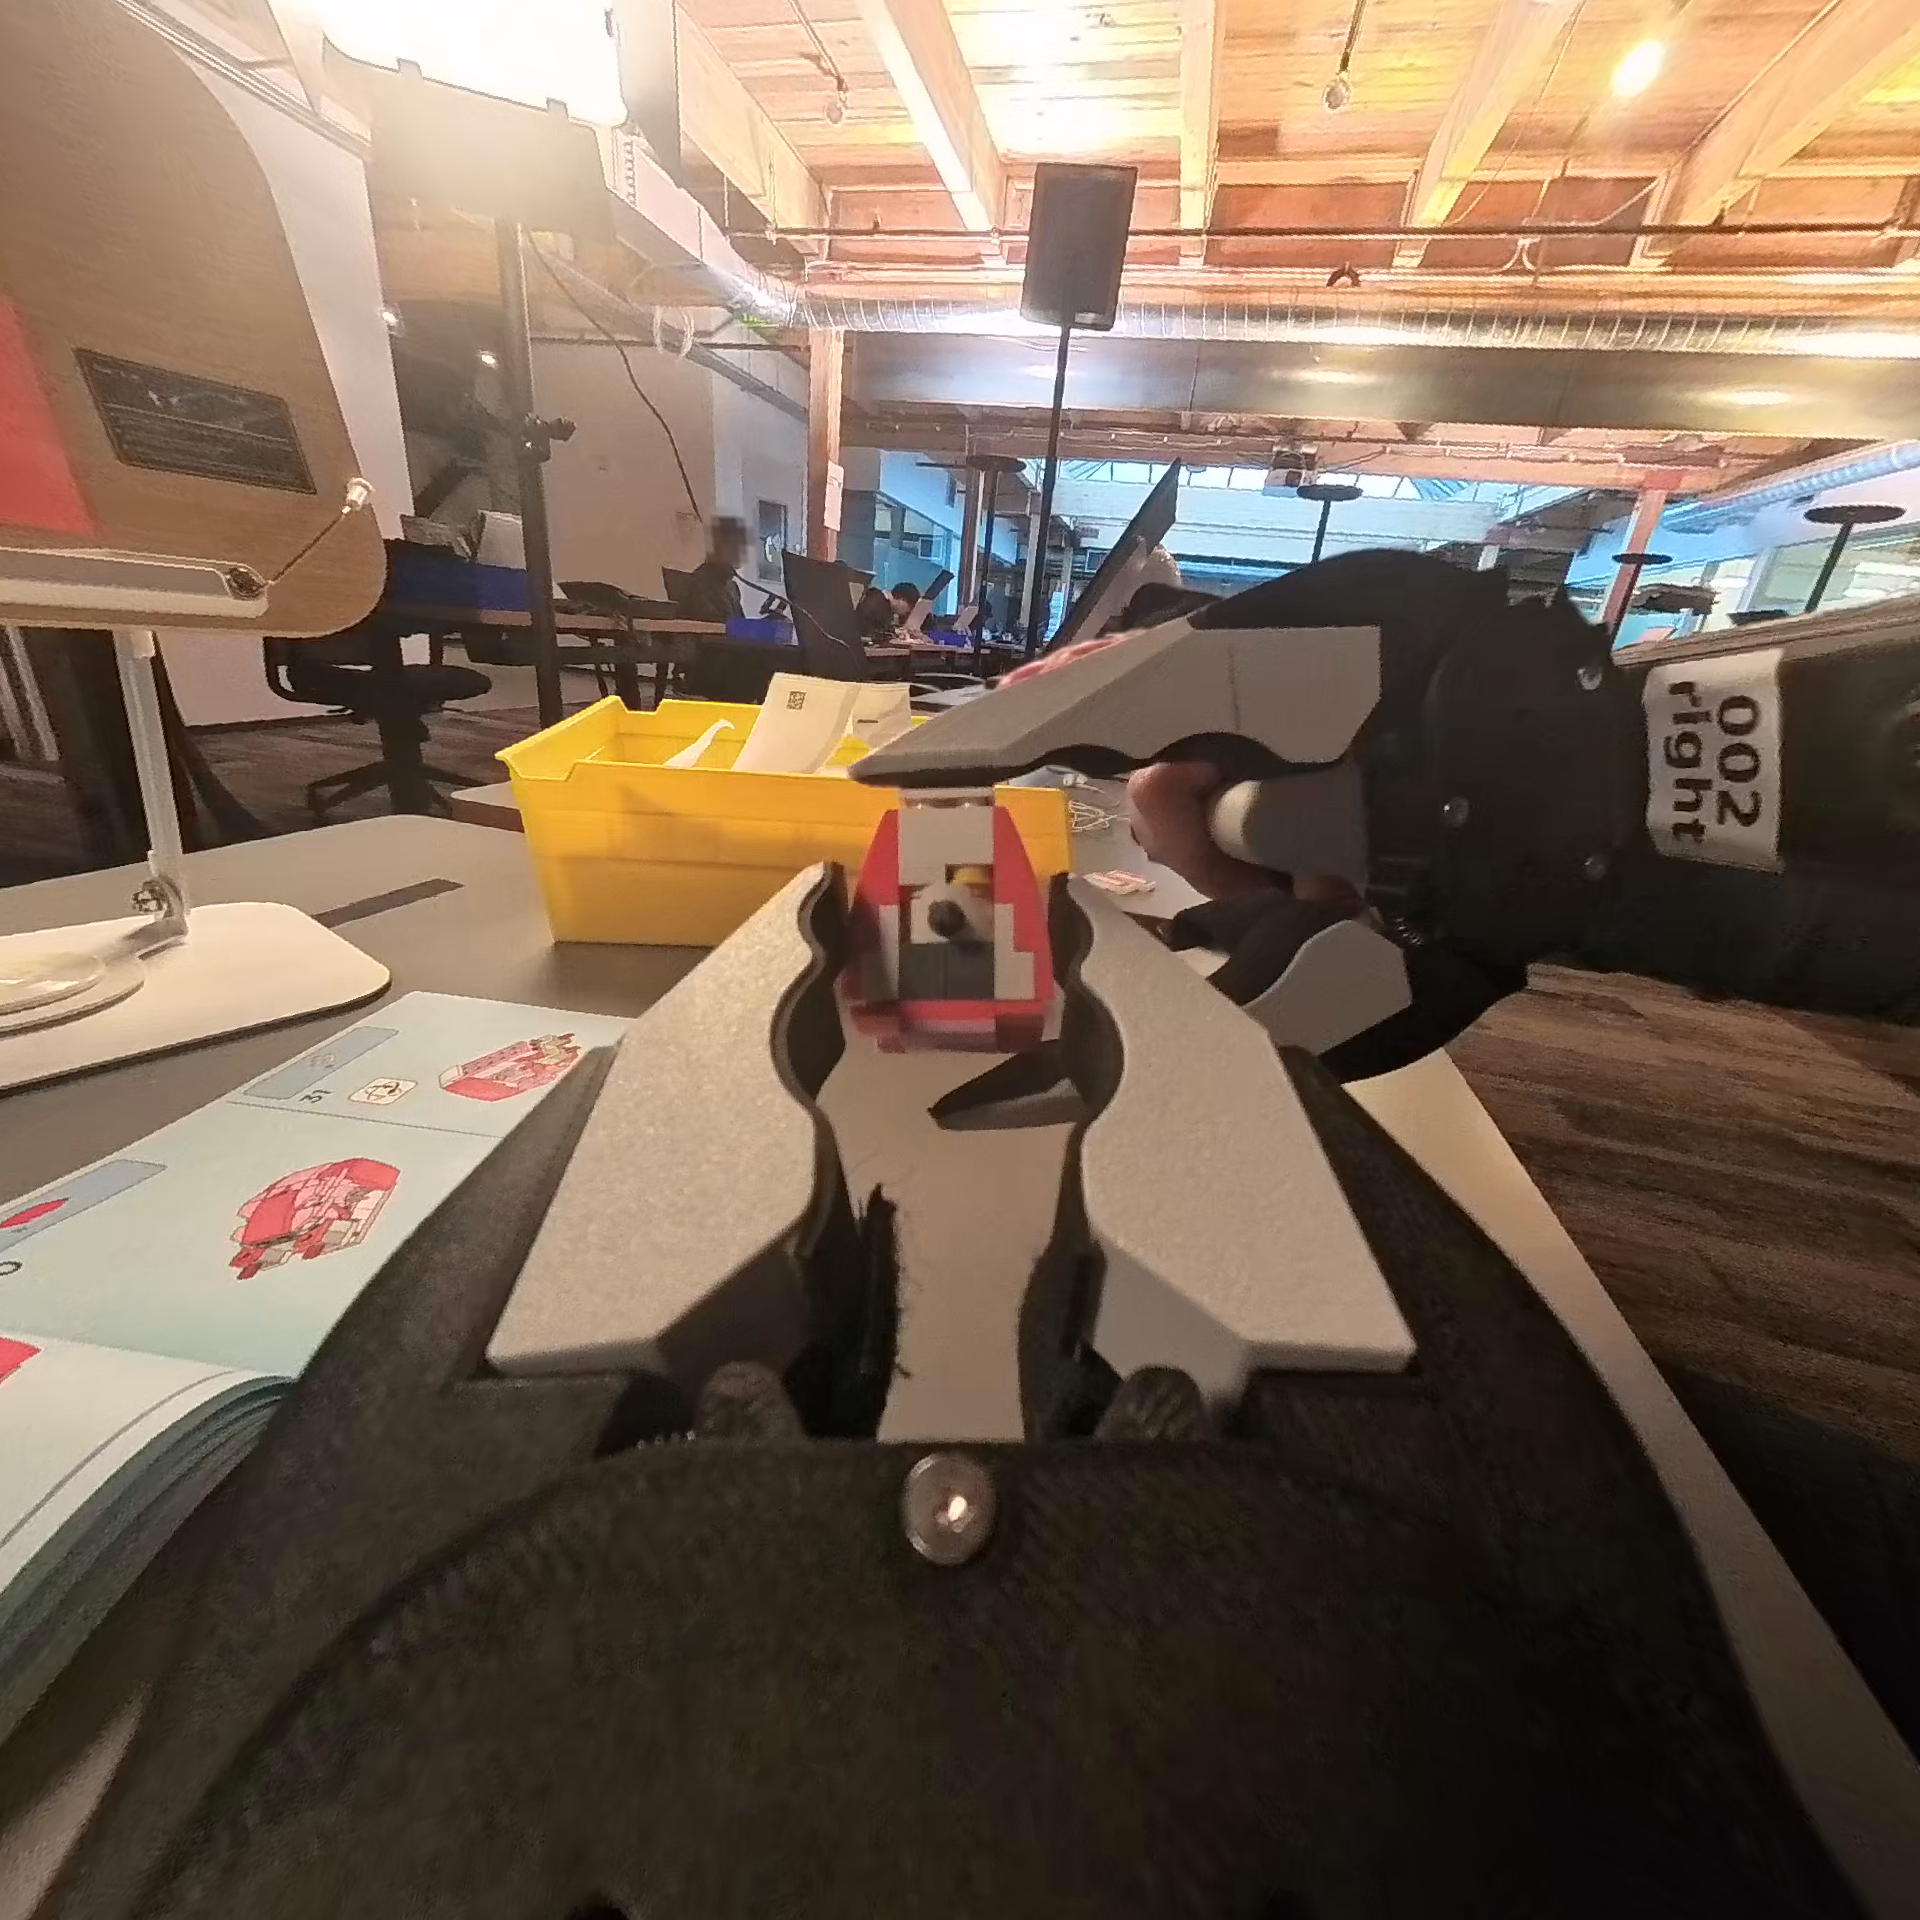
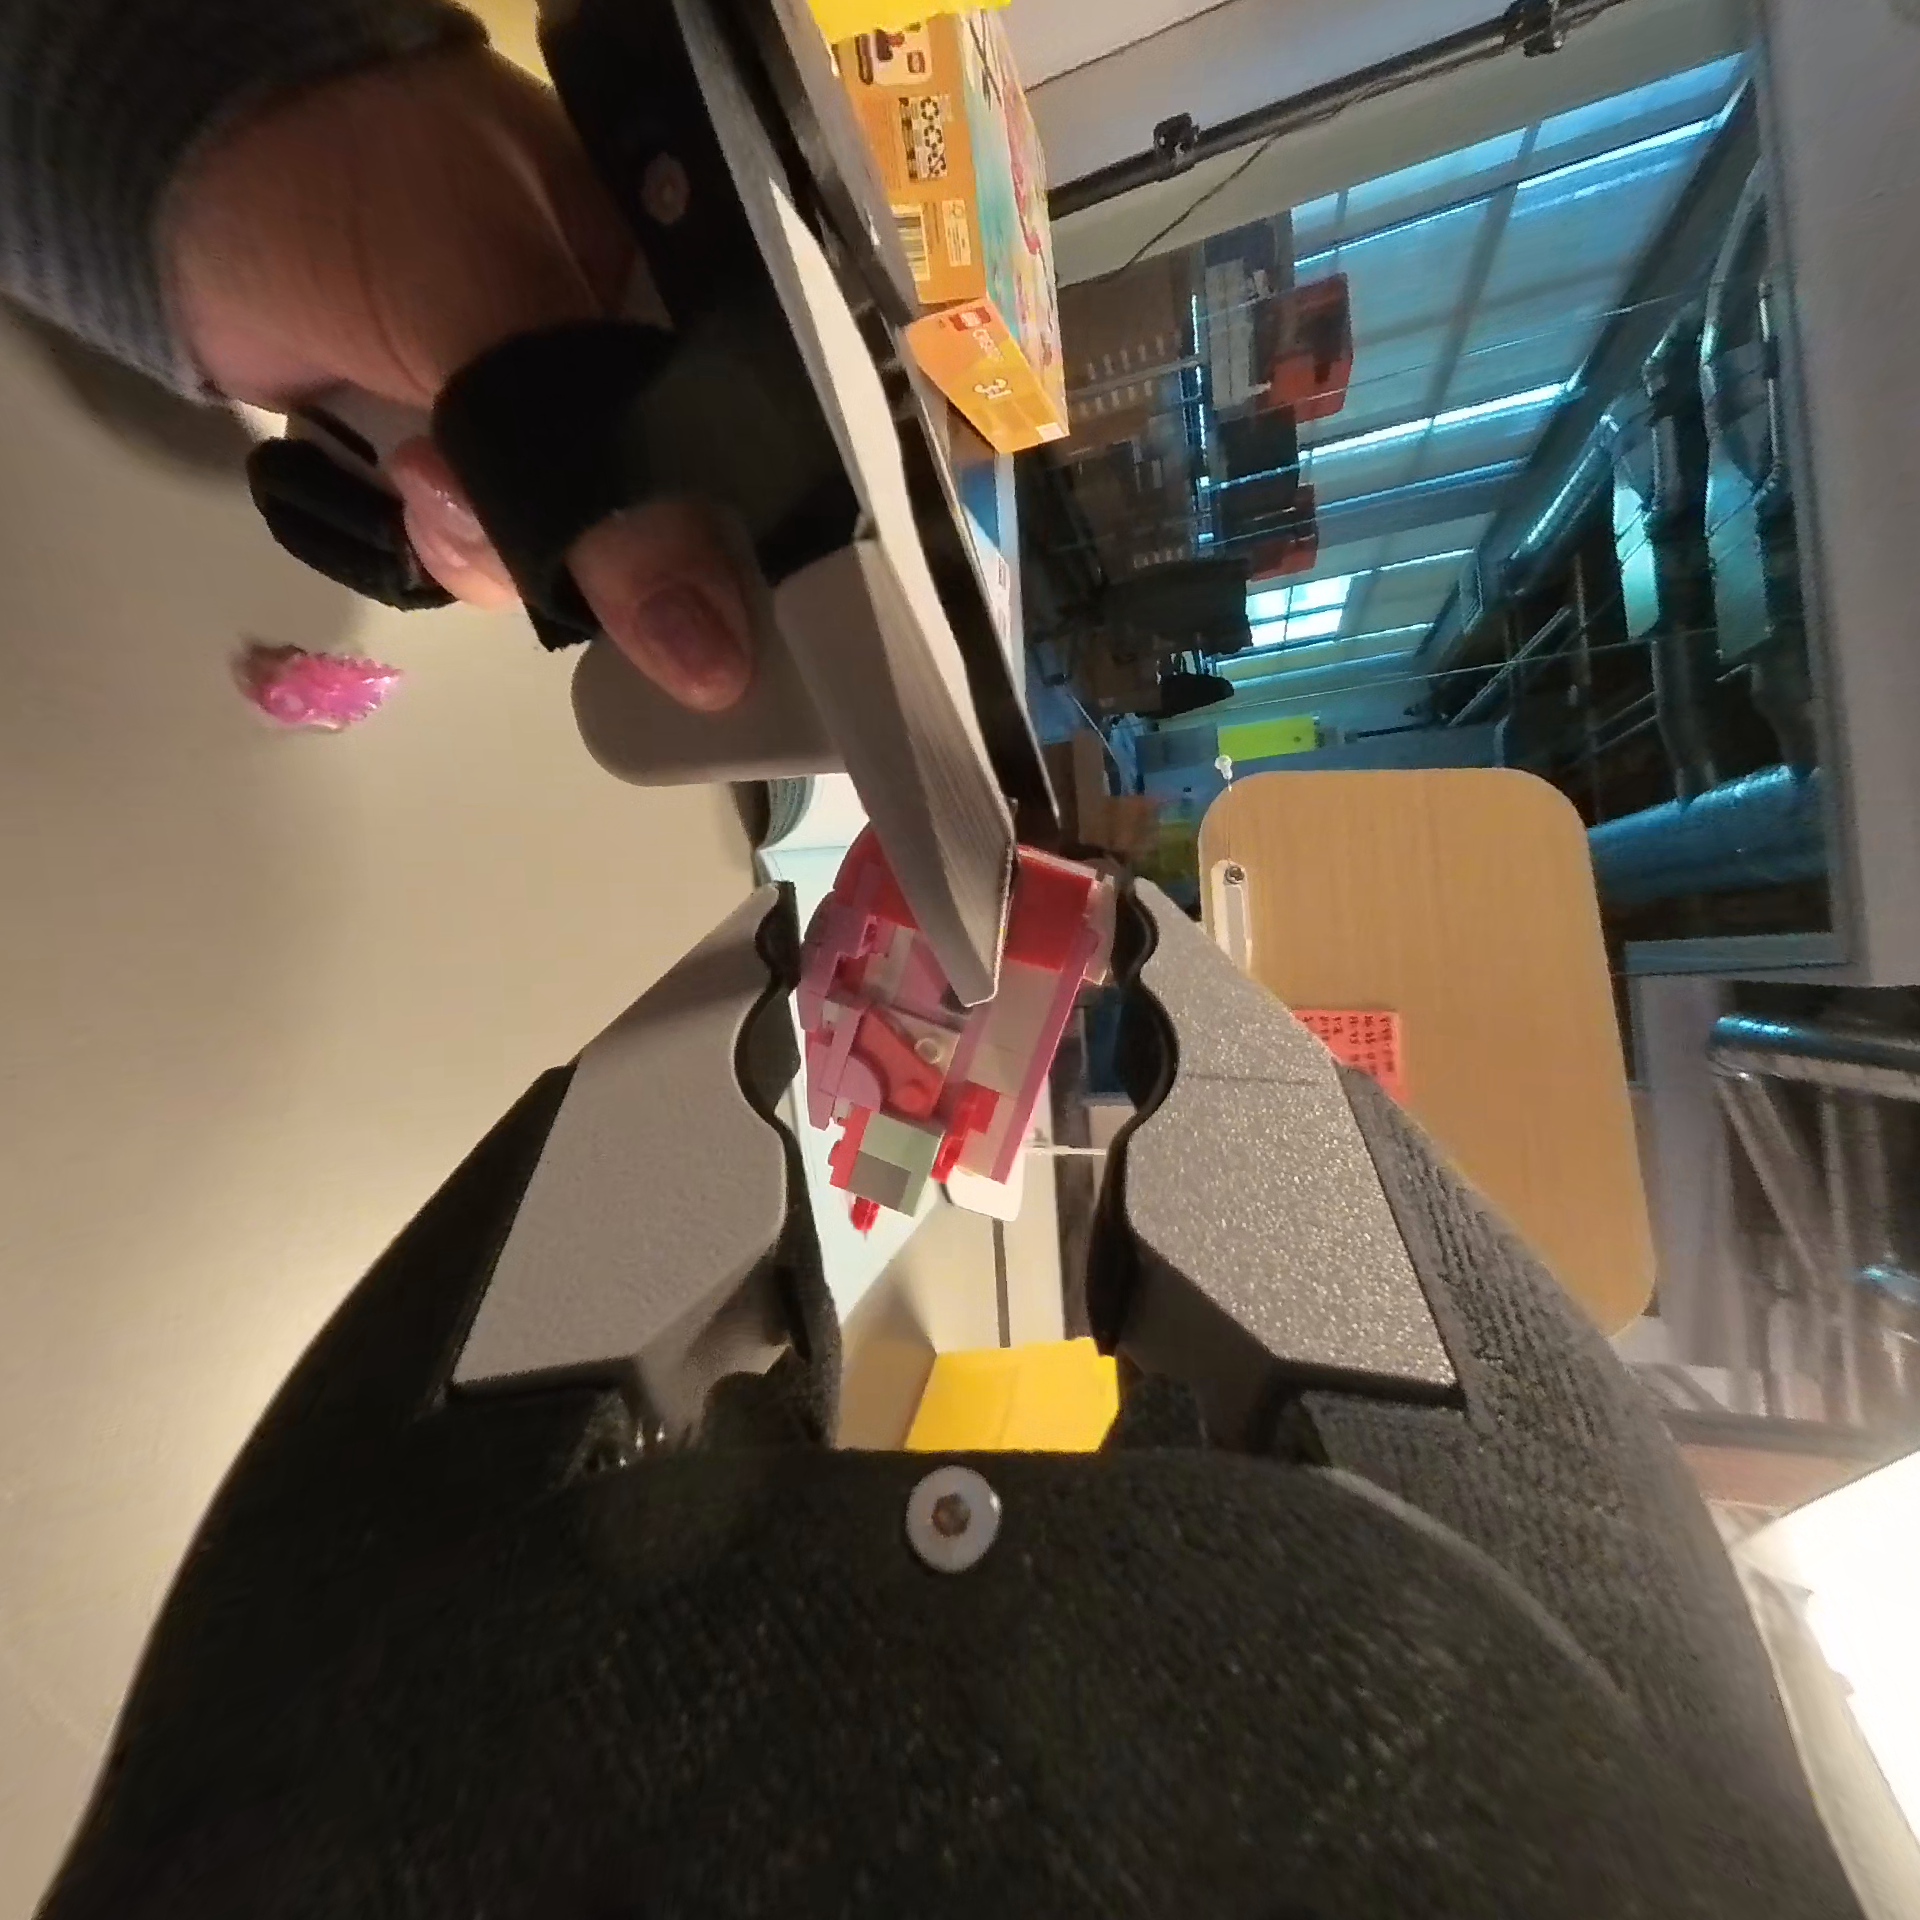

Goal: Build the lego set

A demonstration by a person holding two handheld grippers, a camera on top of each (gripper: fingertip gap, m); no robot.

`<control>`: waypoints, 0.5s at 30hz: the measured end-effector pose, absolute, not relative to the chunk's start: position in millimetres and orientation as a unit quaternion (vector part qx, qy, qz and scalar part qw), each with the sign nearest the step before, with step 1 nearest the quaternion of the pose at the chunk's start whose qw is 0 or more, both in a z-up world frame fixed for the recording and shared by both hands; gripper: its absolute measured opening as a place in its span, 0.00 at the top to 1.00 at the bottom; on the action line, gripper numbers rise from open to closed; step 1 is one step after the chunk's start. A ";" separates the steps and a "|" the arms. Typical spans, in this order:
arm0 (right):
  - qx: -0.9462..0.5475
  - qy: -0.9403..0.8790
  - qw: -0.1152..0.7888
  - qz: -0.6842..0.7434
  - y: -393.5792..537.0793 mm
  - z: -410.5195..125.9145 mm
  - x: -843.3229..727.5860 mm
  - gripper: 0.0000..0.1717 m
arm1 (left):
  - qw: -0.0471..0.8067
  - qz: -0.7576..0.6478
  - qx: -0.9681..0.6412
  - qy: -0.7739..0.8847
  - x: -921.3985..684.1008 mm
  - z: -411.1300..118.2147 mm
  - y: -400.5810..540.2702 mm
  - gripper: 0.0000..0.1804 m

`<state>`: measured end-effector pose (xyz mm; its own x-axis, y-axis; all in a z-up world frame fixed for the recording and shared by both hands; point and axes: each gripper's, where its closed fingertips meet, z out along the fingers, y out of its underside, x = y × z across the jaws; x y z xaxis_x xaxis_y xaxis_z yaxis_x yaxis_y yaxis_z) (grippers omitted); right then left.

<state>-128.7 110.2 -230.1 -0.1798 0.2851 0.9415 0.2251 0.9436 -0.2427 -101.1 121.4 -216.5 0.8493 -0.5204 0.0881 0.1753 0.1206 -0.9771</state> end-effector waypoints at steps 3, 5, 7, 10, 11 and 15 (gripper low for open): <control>-0.169 -0.765 0.621 0.026 110.1 -230.4 -128.2 0.66 | 0.734 -0.236 -0.621 0.139 -100.4 -216.9 121.4 0.79; -0.161 -0.763 0.626 0.013 110.9 -230.2 -128.4 0.66 | 0.734 -0.235 -0.623 0.137 -100.6 -217.0 121.6 0.79; -0.156 -0.763 0.627 0.001 111.9 -230.5 -128.7 0.66 | 0.731 -0.228 -0.628 0.135 -101.1 -218.2 122.5 0.79; -0.146 -0.764 0.628 -0.017 112.6 -230.6 -128.3 0.66 | 0.728 -0.222 -0.634 0.134 -100.8 -218.9 122.8 0.79; -0.143 -0.765 0.628 -0.022 112.7 -230.8 -128.0 0.66 | 0.728 -0.220 -0.635 0.134 -100.6 -219.2 122.9 0.79; -0.160 -0.768 0.620 -0.013 114.7 -234.5 -128.2 0.66 | 0.722 -0.223 -0.640 0.138 -100.5 -222.8 124.7 0.79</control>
